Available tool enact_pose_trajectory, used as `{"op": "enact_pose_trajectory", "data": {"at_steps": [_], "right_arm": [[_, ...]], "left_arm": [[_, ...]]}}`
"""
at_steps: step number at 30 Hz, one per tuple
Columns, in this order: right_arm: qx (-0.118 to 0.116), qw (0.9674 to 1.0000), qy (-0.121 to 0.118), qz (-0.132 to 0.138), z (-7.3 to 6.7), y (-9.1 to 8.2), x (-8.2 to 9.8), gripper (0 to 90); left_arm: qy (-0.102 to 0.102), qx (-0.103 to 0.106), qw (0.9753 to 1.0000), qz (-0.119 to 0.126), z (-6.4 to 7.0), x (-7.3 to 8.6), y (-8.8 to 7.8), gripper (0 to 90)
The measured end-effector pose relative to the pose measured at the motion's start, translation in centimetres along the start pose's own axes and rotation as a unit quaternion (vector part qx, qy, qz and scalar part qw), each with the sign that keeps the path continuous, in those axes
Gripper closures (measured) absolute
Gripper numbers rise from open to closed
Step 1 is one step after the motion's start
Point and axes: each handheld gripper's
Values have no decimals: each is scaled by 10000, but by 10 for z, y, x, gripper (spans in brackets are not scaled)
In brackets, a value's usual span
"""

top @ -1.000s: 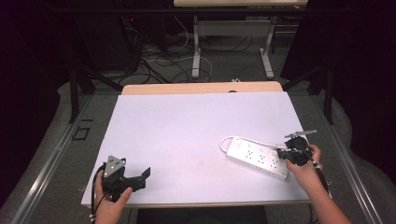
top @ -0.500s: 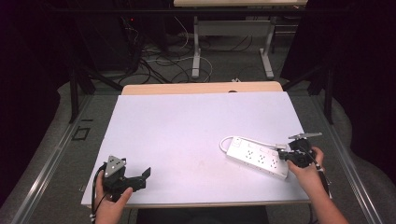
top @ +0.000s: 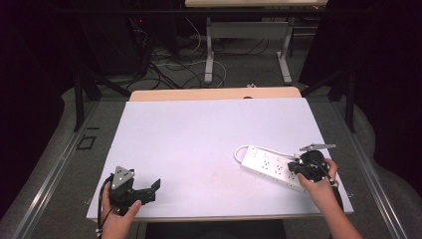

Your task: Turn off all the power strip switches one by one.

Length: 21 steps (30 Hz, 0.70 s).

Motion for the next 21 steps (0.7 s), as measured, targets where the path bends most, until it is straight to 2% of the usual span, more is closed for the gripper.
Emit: {"op": "enact_pose_trajectory", "data": {"at_steps": [4,10,11,12,15,18,21], "right_arm": [[50,9997,-164,153,-9,-3,-1,793],[-94,9987,-203,447,-19,-6,1,689],[-128,9981,-293,531,-20,-6,1,676],[-147,9979,-251,578,-23,-7,1,659],[-234,9963,-391,726,-29,-7,3,588],[-294,9954,-515,759,-38,-8,6,544],[-348,9923,-788,890,-48,-9,9,464]], "left_arm": [[2,-2,10000,-16,0,0,0,4],[-28,1,10000,12,-1,0,0,4],[-24,2,10000,-2,-1,0,0,4],[-8,1,10000,-4,-1,0,0,4],[-15,13,10000,-19,0,0,0,4],[-13,16,10000,-23,0,0,1,5],[-12,18,10000,-29,0,0,1,4]]}}
Point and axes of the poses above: each handheld gripper's, and its own axes: y roughly forward along the jaws, x roughly out of its underside, z roughly to its right, and after that the axes turned 2 degrees about x, right-handed
